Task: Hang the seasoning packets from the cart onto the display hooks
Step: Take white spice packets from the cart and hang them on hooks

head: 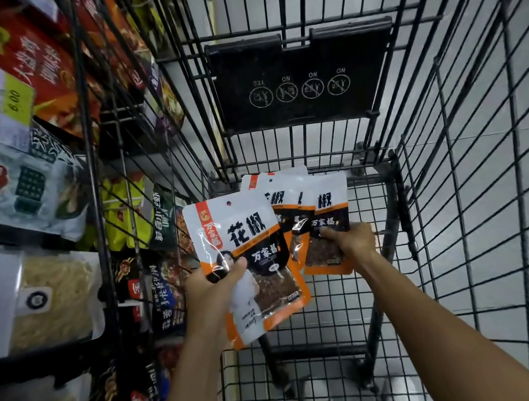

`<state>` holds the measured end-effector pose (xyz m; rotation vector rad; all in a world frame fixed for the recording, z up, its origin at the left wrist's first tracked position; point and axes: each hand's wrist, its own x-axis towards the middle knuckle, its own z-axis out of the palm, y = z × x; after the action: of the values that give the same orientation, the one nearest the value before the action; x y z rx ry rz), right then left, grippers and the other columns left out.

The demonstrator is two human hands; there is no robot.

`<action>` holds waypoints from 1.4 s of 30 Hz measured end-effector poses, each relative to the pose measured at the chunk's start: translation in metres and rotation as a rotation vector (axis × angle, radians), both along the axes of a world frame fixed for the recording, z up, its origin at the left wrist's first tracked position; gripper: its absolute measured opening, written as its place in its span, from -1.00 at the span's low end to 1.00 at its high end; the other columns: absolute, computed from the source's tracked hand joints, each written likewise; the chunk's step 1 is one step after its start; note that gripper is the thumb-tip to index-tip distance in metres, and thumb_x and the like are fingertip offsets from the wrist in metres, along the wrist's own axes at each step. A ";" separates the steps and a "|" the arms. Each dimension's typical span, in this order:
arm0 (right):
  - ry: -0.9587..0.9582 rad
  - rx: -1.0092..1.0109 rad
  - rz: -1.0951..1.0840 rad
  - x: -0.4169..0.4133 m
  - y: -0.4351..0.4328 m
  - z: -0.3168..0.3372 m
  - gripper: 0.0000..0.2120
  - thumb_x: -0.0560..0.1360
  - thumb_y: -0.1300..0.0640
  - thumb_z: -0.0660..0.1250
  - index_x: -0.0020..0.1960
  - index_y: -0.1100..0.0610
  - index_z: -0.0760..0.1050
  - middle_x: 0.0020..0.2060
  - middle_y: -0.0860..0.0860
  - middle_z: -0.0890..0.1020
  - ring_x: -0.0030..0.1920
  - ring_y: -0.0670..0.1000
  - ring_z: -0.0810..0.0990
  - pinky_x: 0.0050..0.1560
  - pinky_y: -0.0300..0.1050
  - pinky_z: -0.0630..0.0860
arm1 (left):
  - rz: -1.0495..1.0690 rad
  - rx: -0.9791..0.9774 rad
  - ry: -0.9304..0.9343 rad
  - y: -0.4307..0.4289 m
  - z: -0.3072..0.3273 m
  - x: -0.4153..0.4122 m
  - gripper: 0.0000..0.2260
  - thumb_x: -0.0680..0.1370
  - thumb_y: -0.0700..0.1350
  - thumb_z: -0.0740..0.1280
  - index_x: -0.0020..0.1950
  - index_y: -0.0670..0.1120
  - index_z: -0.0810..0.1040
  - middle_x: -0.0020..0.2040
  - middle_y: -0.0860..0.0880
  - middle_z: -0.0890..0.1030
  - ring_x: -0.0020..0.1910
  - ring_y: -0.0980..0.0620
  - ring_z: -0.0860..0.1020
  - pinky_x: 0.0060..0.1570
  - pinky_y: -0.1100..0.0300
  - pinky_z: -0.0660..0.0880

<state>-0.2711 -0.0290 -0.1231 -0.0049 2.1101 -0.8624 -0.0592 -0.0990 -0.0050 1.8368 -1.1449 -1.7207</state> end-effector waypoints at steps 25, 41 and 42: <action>-0.123 -0.655 0.108 0.025 0.131 0.279 -0.79 0.40 0.12 0.51 -0.04 0.19 0.60 -0.21 0.03 0.72 -0.16 0.03 0.69 -0.16 -0.11 0.62 | 0.123 -0.342 0.142 0.112 0.209 0.062 -0.65 0.25 -0.07 0.57 -0.02 -0.07 0.60 -0.11 -0.02 0.70 -0.09 -0.03 0.66 -0.05 0.07 0.59; -0.198 -0.966 0.964 0.186 0.219 0.477 -0.83 0.39 0.05 0.52 -0.12 0.12 0.62 -0.15 0.08 0.73 -0.06 0.10 0.70 -0.02 0.08 0.58 | 0.550 -0.830 -0.098 0.378 0.408 0.256 -0.52 0.36 0.08 0.50 -0.26 -0.26 0.35 -0.40 -0.08 0.36 -0.40 0.10 0.46 -0.27 0.17 0.39; -0.198 -0.995 1.036 0.204 0.226 0.489 -0.78 0.36 0.00 0.53 -0.09 0.10 0.64 -0.11 0.08 0.72 -0.02 0.10 0.69 0.02 0.12 0.57 | 0.578 -0.843 -0.104 0.398 0.418 0.270 -0.51 0.36 0.08 0.50 -0.27 -0.24 0.30 -0.41 -0.07 0.36 -0.40 0.10 0.45 -0.26 0.16 0.39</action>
<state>-0.0675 0.1972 0.3654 -1.3228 1.0276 -1.0466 0.2110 0.2995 0.4130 1.4890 -1.0060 -0.6653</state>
